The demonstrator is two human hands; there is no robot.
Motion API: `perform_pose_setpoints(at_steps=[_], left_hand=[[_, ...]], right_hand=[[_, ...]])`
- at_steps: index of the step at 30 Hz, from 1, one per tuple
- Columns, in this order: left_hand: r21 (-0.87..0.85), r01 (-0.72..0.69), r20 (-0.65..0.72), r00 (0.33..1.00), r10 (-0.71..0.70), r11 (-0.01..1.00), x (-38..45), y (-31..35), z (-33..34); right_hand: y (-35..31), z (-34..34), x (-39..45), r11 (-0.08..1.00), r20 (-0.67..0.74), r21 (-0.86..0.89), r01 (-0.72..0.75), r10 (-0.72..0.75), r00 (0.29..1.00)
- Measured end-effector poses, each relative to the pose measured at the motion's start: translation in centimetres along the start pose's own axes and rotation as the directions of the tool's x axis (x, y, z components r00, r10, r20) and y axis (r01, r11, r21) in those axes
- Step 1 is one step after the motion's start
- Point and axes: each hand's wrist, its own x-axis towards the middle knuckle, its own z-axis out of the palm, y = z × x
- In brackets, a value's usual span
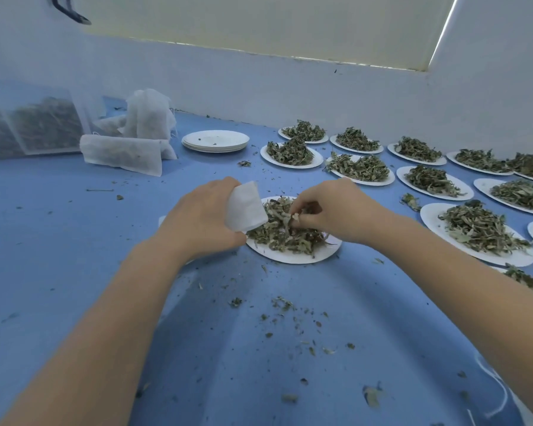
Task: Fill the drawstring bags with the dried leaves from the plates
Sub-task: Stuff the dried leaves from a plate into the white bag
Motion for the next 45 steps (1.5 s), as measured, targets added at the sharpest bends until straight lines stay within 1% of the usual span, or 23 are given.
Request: perform_pose_setpoints(at_steps=[4,7,11,13,15,17,19,22,24,26,28,30,31,33,36,38,40,42,44,45], left_hand=[[0.004,-0.004,-0.001,1.000,0.004,1.000,-0.1,0.1,0.1],[0.012,-0.005,0.005,1.000,0.005,1.000,0.0,0.2,0.3],[-0.005,-0.032,-0.015,0.999,0.032,0.999,0.0,0.6,0.6],[-0.034,-0.058,-0.047,0.997,0.056,0.998,0.0,0.9,0.8],[-0.065,-0.069,-0.078,0.995,0.064,0.996,0.1,1.1,1.0],[-0.073,-0.065,-0.096,0.994,0.058,0.995,0.1,1.2,1.1],[-0.072,-0.058,-0.096,0.994,0.051,0.996,0.2,1.1,1.2],[-0.067,-0.043,-0.098,0.994,0.036,0.997,0.1,1.0,1.3],[-0.047,-0.030,-0.111,0.994,0.024,0.998,0.2,1.1,1.4],[-0.030,-0.029,-0.124,0.992,0.025,0.999,0.2,1.4,1.5],[-0.027,-0.041,-0.132,0.991,0.037,0.999,0.1,1.7,1.6],[-0.035,-0.050,-0.135,0.990,0.045,0.998,0.0,1.9,1.7],[-0.039,-0.052,-0.136,0.990,0.046,0.998,0.0,1.9,1.7],[-0.044,-0.049,-0.133,0.990,0.043,0.998,0.0,1.9,1.8],[-0.041,-0.040,-0.124,0.992,0.034,0.998,0.0,1.9,1.8],[-0.043,-0.034,-0.112,0.993,0.029,0.999,0.1,1.8,1.8],[-0.057,-0.024,-0.107,0.994,0.018,0.998,0.0,1.7,1.8],[-0.079,-0.017,-0.114,0.993,0.008,0.997,0.0,1.7,1.7],[-0.101,-0.027,-0.123,0.992,0.015,0.994,0.0,1.7,1.8],[-0.115,-0.036,-0.127,0.992,0.021,0.993,0.0,1.8,1.8]], right_hand=[[0.3,-1.5,-0.5,0.991,-0.137,0.127,-0.049,0.067,0.988],[0.2,-1.8,-0.9,0.971,-0.220,0.237,-0.028,0.082,0.972],[-0.3,-1.4,-1.1,0.904,-0.265,0.425,0.048,0.074,0.961],[-0.5,-1.0,-1.0,0.891,-0.265,0.452,0.051,0.080,0.961],[-0.5,-0.7,-0.8,0.928,-0.275,0.370,0.034,0.074,0.958],[-0.6,-0.6,-0.7,0.975,-0.309,0.221,0.035,0.036,0.950],[-0.7,-0.8,-0.8,0.993,-0.341,0.107,0.054,-0.014,0.940],[-0.9,-0.9,-0.8,0.997,-0.367,0.033,0.068,-0.051,0.929],[-1.2,-0.6,-0.8,0.995,-0.350,-0.015,0.095,-0.094,0.932],[-1.7,-0.4,-0.7,0.988,-0.316,-0.024,0.153,-0.153,0.937],[-2.1,-0.3,-0.7,0.975,-0.288,0.024,0.220,-0.204,0.936],[-2.2,-0.2,-0.8,0.969,-0.247,0.078,0.232,-0.207,0.947],[-2.2,-0.2,-0.8,0.968,-0.216,0.122,0.221,-0.191,0.958],[-2.1,-0.4,-1.0,0.944,-0.122,0.272,0.185,-0.157,0.980],[-1.8,-0.6,-1.2,0.863,0.012,0.488,0.131,-0.157,0.988],[-1.5,-0.6,-1.3,0.787,0.052,0.611,0.082,-0.143,0.988],[-1.5,-0.2,-1.1,0.710,0.042,0.703,0.040,-0.097,0.994],[-1.6,0.2,-1.0,0.663,-0.027,0.748,0.024,-0.005,1.000],[-1.6,0.9,-0.7,0.674,-0.120,0.737,0.046,0.064,0.991],[-1.7,1.2,-0.5,0.690,-0.154,0.721,0.060,0.076,0.985]])
